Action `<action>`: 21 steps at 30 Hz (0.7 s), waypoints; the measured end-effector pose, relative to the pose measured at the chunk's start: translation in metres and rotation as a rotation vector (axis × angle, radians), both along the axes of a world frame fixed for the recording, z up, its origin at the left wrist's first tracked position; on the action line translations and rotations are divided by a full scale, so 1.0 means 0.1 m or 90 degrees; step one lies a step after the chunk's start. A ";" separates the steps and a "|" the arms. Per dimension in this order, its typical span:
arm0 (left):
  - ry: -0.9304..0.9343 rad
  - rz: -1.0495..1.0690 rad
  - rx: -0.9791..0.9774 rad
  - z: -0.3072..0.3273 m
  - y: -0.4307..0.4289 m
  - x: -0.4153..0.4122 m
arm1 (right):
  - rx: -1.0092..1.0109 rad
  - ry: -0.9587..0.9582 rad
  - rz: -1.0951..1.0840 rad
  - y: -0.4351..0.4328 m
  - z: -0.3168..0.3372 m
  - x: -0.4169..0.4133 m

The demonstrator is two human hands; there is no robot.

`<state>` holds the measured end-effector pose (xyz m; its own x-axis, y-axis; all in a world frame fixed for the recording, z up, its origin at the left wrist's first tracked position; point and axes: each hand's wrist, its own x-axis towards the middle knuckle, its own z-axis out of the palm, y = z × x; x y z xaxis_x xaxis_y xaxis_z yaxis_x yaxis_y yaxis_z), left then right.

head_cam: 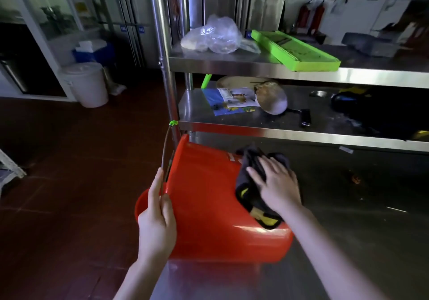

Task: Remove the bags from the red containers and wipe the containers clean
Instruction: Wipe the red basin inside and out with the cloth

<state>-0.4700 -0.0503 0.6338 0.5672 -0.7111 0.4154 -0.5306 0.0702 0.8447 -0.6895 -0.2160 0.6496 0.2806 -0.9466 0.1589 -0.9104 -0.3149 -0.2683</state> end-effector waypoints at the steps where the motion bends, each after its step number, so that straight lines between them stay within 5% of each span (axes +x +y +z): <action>1: -0.011 -0.004 -0.004 -0.02 0.05 -0.02 | 0.045 -0.002 -0.020 -0.06 0.00 -0.10; 5: -0.039 -0.025 -0.024 -0.16 0.25 -0.08 | 0.042 0.025 0.014 -0.02 0.08 0.14; 11: -0.046 -0.106 0.032 -0.19 0.41 0.00 | -0.071 0.004 0.263 0.58 0.25 1.07; 18: -0.075 -0.099 0.067 0.39 0.11 0.10 | -0.160 0.006 0.218 1.09 0.06 0.98; 21: -0.068 -0.076 0.211 0.78 -0.32 0.06 | -0.171 -0.023 0.246 1.33 -0.07 0.91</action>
<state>-0.4637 -0.0822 0.7118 0.4379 -0.8756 0.2038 -0.6213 -0.1309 0.7726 -0.5981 -0.0834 0.6430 0.5944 -0.6978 0.3996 -0.7040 -0.6917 -0.1607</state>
